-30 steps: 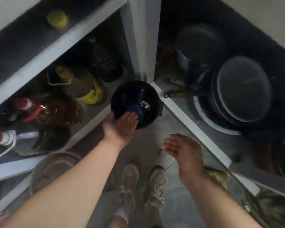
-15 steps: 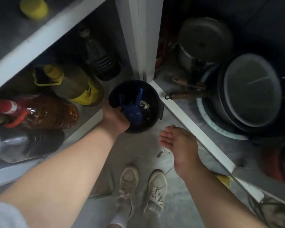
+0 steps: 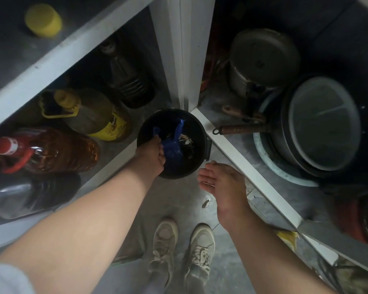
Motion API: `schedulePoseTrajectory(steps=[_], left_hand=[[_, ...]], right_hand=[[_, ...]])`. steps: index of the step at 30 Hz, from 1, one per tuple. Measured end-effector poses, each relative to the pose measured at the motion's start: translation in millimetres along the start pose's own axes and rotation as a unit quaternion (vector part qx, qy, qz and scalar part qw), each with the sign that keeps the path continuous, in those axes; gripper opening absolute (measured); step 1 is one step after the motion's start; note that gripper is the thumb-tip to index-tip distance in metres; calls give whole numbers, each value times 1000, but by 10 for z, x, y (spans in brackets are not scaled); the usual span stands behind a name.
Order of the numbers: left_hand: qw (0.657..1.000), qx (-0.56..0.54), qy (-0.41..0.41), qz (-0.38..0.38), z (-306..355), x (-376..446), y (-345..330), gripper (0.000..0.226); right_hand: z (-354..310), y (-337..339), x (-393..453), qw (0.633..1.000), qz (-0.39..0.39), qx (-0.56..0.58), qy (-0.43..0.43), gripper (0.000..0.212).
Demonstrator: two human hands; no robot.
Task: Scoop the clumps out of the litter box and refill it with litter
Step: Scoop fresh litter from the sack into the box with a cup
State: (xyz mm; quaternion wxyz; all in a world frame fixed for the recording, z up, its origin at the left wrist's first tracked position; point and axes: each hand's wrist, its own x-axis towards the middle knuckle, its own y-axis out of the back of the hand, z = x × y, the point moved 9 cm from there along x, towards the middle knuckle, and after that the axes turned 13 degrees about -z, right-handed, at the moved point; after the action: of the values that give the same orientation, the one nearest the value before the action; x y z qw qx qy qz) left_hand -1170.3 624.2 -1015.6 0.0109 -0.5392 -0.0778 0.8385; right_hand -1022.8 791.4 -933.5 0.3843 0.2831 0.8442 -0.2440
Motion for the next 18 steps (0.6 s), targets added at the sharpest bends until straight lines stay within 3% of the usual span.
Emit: schedulePoseTrajectory(steps=[4, 6, 8, 10, 15, 18], left_hand=[[998, -1, 46, -37, -37, -12, -71, 41], [994, -28, 65, -80, -76, 7, -110, 65], [988, -52, 73, -127, -91, -31, -183, 81], [982, -75, 73, -157, -77, -133, -266, 79], [974, -151, 19, -166, 28, -175, -278, 81], [967, -169, 20, -188, 37, -167, -170, 85]], right_hand=[[8, -68, 40, 1000, -8, -4, -5, 17], [-4, -108, 55, 1000, -18, -12, -3, 18], [-4, -242, 128, 997, -48, -56, 6, 18], [16, -527, 219, 987, -111, -115, 25, 25], [300, -1392, 335, 902, -291, -318, 16, 52], [290, -1313, 597, 891, -210, -401, 26, 60]])
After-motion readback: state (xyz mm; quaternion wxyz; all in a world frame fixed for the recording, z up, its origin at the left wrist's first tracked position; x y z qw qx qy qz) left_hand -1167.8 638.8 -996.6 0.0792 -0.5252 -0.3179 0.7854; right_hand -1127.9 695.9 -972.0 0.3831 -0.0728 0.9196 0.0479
